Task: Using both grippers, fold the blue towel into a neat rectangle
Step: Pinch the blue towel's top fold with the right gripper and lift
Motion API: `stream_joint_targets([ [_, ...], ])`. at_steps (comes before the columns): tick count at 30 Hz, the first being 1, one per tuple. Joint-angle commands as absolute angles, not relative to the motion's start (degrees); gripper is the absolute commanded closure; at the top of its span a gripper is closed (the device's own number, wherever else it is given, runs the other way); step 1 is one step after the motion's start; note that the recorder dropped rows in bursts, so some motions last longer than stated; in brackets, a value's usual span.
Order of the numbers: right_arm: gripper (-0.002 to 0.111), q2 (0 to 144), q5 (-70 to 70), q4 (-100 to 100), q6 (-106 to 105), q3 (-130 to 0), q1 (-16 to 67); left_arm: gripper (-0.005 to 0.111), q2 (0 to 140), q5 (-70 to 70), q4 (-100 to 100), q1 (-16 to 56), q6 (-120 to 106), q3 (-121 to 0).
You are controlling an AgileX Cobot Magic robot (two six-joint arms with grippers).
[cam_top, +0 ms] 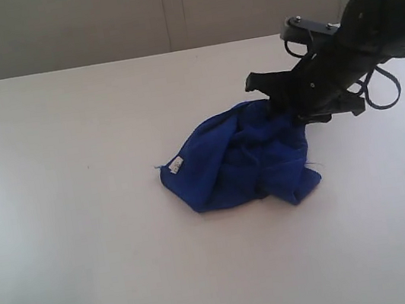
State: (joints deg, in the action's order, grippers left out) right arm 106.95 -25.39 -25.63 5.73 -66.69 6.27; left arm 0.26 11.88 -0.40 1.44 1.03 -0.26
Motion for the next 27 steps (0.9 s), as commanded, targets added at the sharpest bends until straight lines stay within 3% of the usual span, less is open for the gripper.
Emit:
stream_joint_targets([
  [1, 0.064, 108.3, -22.9, -31.1, 9.3, -66.7, 6.2, 0.107, 0.0, 11.6, -0.4, 1.3, 1.3, 0.0],
  [16, 0.065, 112.2, -17.8, -33.9, 9.3, -66.7, 6.3, 0.107, 0.0, 11.6, -0.4, 1.3, 1.3, 0.0],
  [27, 0.096, 112.2, -19.6, -33.9, 9.2, -66.7, 6.3, 0.107, 0.0, 11.6, -0.4, 1.3, 1.3, 0.0],
])
